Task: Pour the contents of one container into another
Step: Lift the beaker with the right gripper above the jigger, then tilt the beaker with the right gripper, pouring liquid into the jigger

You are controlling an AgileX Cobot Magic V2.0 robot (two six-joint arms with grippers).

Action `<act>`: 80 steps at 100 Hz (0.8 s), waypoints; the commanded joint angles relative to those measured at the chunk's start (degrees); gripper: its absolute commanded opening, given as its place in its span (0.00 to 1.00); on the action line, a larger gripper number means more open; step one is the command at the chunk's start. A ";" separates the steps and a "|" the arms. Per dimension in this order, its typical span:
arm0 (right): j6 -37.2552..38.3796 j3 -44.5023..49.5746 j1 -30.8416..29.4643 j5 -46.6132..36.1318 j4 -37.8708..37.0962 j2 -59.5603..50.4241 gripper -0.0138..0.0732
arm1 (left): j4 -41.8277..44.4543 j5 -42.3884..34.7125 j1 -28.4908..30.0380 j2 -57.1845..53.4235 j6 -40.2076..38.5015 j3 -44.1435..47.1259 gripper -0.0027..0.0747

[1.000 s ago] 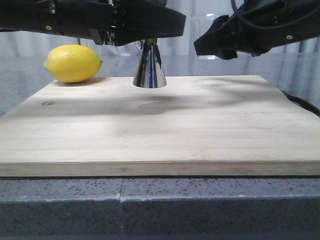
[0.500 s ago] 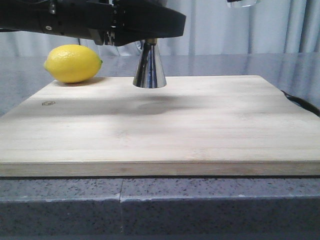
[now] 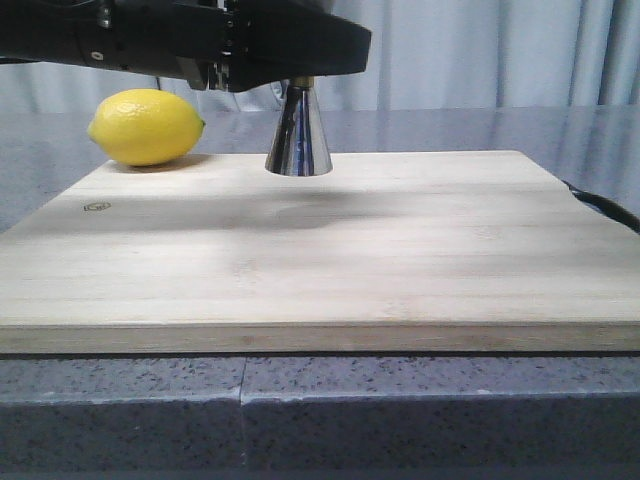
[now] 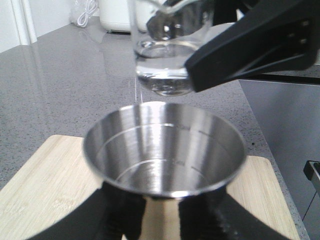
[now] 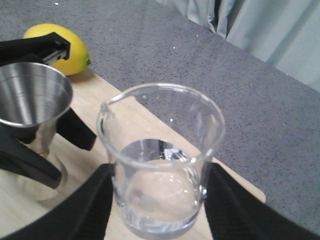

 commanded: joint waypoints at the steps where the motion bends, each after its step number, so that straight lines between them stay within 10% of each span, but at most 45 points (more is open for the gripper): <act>1: -1.61 -3.48 1.87 -0.61 -0.89 -1.63 0.50 | -4.76 5.72 -0.66 -2.31 -0.29 -1.77 0.34; 80: -20.05 -10.52 6.16 3.40 -8.33 4.52 0.50 | -4.76 5.72 -0.66 -2.31 -0.29 -1.77 0.34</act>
